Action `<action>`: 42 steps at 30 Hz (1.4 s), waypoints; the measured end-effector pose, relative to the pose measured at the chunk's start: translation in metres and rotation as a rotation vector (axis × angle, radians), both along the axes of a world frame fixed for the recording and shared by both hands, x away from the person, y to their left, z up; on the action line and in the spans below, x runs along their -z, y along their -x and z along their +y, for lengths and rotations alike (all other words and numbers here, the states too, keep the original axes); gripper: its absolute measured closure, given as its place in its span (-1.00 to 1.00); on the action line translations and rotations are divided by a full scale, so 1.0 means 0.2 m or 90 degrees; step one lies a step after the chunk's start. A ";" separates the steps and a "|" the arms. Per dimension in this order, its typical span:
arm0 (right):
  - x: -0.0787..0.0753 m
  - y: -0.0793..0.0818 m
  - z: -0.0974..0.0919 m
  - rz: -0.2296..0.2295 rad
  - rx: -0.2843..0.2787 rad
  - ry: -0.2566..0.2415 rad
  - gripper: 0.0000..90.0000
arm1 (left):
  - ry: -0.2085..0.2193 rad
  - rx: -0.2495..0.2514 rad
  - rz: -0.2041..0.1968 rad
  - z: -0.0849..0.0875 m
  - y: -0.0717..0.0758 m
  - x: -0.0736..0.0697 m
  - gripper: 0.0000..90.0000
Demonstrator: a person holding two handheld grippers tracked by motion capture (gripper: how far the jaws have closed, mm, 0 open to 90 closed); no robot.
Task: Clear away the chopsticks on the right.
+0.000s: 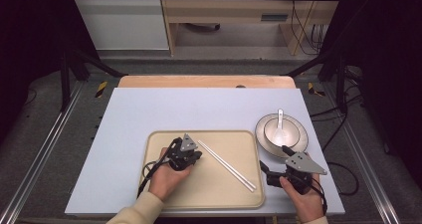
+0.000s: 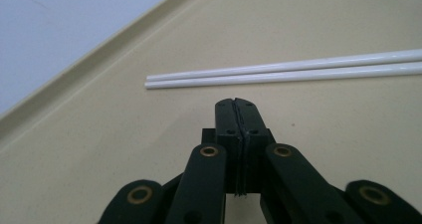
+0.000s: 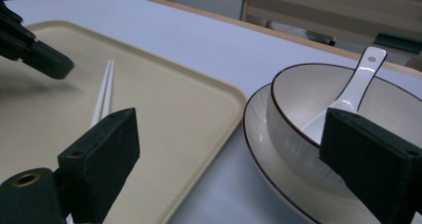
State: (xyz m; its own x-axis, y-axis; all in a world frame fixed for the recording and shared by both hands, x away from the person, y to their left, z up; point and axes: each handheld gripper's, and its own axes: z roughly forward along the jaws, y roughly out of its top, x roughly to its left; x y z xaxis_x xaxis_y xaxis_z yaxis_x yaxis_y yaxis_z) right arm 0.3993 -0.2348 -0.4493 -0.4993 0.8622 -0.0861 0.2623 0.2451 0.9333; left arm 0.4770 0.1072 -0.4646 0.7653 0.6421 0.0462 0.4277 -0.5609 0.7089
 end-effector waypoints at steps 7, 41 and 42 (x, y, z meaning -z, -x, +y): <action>0.00 -0.01 -0.04 -0.046 -0.004 -0.043 -0.80 | -0.012 -0.009 0.008 -0.06 -0.07 0.02 0.97; 0.02 -0.05 -0.07 -0.048 0.030 -0.050 -0.73 | 0.006 0.119 -0.001 -0.57 -0.25 0.05 0.98; 0.02 -0.05 -0.07 -0.046 0.032 -0.053 -0.73 | 0.014 0.120 0.001 -0.58 -0.24 0.05 0.98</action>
